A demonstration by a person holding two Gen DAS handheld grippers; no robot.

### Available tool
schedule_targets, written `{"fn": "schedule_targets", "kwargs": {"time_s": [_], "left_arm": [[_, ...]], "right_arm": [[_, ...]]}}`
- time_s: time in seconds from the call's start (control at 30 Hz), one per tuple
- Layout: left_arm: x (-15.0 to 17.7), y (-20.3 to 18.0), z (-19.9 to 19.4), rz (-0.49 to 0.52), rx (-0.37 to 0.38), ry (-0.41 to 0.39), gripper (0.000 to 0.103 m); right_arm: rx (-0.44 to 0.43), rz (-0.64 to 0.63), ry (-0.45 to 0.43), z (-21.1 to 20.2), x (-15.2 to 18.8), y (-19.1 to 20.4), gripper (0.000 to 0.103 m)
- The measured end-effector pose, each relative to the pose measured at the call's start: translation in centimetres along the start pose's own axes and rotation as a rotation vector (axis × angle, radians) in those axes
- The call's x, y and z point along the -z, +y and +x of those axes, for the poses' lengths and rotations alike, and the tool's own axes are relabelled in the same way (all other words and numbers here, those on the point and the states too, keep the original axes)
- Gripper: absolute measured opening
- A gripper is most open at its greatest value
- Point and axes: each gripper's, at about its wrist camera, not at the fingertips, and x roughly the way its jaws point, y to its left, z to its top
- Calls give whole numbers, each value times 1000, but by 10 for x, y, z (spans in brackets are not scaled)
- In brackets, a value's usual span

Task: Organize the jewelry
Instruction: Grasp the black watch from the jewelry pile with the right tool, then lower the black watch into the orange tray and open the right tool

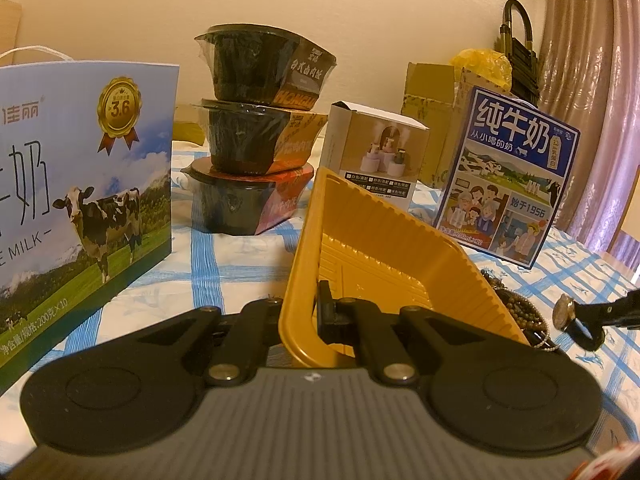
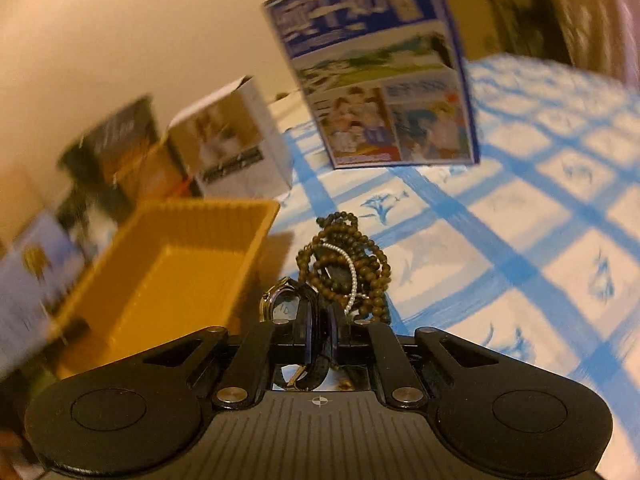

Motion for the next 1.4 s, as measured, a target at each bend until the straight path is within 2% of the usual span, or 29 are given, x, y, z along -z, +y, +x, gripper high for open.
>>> {"fn": "schedule_targets", "kwargs": {"time_s": [0.17, 0.33, 0.5, 0.7, 0.87, 0.97, 1.03, 1.17, 1.27, 1.4], "left_arm": [[-1, 0, 0, 3, 0, -1, 5], [-1, -1, -1, 4, 1, -1, 5], [-2, 2, -4, 11, -1, -6, 5], [-6, 8, -8, 23, -11, -9, 5], [-7, 9, -7, 23, -12, -5, 5], [-7, 8, -9, 27, -18, -10, 5], [-7, 8, -8, 23, -16, -9, 5], [-6, 9, -8, 19, -17, -6, 5], [-6, 10, -8, 22, -19, -6, 5], [-6, 10, -8, 22, -21, -6, 5]], "right_arm": [[-76, 82, 7, 1, -9, 10, 9], [-169, 116, 54, 27, -11, 41, 9], [-132, 41, 109, 57, -3, 74, 9], [-37, -92, 122, 83, 2, 104, 9], [-45, -125, 93, 95, 4, 110, 13], [-73, -105, 68, 88, 0, 104, 24], [-87, -79, 42, 73, -4, 96, 37], [-47, -50, 0, 39, -3, 69, 40], [-1, -38, 23, 20, 8, 43, 41], [53, -83, 79, 7, 30, 22, 40]]}}
